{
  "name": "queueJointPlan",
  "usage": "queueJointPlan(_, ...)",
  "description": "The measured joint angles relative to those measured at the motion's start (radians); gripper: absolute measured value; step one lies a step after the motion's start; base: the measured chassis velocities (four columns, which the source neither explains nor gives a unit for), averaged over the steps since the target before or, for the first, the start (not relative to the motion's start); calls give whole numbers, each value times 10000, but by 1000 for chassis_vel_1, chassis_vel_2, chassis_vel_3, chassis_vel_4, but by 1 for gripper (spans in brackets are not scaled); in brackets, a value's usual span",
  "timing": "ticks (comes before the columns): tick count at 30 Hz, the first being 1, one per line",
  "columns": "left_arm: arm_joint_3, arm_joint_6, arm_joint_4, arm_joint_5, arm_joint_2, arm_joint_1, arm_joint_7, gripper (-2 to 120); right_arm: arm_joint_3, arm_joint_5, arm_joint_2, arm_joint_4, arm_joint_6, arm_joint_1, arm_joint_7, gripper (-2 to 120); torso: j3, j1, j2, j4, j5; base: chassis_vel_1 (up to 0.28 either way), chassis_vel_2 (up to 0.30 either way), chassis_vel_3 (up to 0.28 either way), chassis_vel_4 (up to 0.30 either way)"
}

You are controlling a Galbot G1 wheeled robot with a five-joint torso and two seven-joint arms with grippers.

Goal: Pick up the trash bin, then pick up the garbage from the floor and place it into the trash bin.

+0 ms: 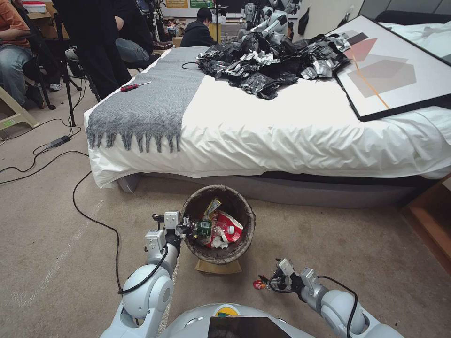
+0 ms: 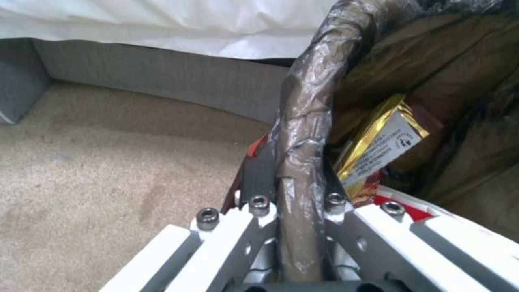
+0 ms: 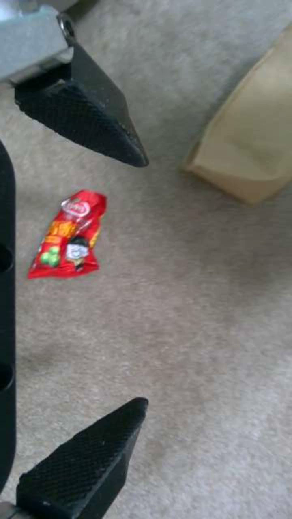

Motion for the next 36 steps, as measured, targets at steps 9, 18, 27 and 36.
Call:
queueJointPlan(9, 23, 12, 23, 40, -51, -37, -7, 0, -441, -759, 70, -779, 76, 309, -173, 100, 0, 0, 0, 1, 0, 0, 0, 0, 0)
queueJointPlan(18, 51, 29, 42, 80, -79, -59, -10, 0, -782, -1349, 384, -1338, 308, 474, -180, 100, 0, 0, 0, 1, 0, 0, 0, 0, 0)
queueJointPlan(27, 69, 32, 32, 119, -109, -59, -8, 0, -1048, -1637, 677, -1566, 382, 699, -72, 100, 0, 0, 0, 1, -1, 0, 0, 0, 0)
queueJointPlan(36, 86, 33, 32, 145, -134, -56, 5, 0, -1222, -1763, 859, -1738, 503, 890, -6, 100, 0, 0, 0, 0, -1, 0, 0, 0, 0)
